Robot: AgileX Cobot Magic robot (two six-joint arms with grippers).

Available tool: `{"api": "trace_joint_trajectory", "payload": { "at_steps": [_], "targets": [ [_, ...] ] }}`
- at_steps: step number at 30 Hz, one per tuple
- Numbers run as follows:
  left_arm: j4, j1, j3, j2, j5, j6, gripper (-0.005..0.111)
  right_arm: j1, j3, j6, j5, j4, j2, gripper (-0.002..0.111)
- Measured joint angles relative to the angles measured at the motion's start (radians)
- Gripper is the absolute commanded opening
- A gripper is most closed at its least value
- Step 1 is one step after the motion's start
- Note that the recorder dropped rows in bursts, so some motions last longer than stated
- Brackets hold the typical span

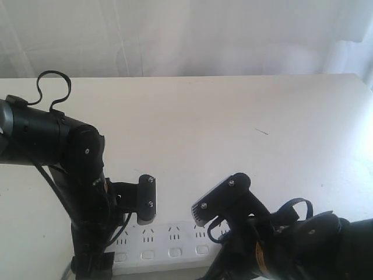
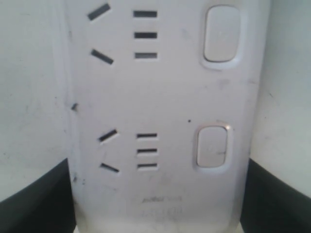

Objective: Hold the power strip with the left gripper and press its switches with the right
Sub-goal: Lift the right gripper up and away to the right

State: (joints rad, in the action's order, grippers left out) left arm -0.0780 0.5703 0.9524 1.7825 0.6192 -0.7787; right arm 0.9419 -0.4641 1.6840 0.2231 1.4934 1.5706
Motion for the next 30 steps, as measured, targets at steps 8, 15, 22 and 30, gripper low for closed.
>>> {"api": "trace_joint_trajectory", "payload": {
  "at_steps": [8,15,22,30],
  "targets": [
    [0.000,0.000,0.000,0.000,0.000,0.001,0.004,0.000,0.029,-0.031,0.042,-0.012,-0.152,0.000],
    [0.066,0.006,0.000,0.000,-0.005,0.087,0.105,-0.002,0.056,-0.029,0.181,-0.001,-0.515,0.000],
    [0.244,0.010,0.000,0.000,0.036,0.293,0.105,-0.002,0.078,-0.029,0.158,-0.001,-0.579,0.000],
    [0.305,0.016,0.009,-0.009,0.078,0.316,0.105,-0.002,0.078,-0.011,0.169,0.001,-0.580,0.000]
  ]
}}
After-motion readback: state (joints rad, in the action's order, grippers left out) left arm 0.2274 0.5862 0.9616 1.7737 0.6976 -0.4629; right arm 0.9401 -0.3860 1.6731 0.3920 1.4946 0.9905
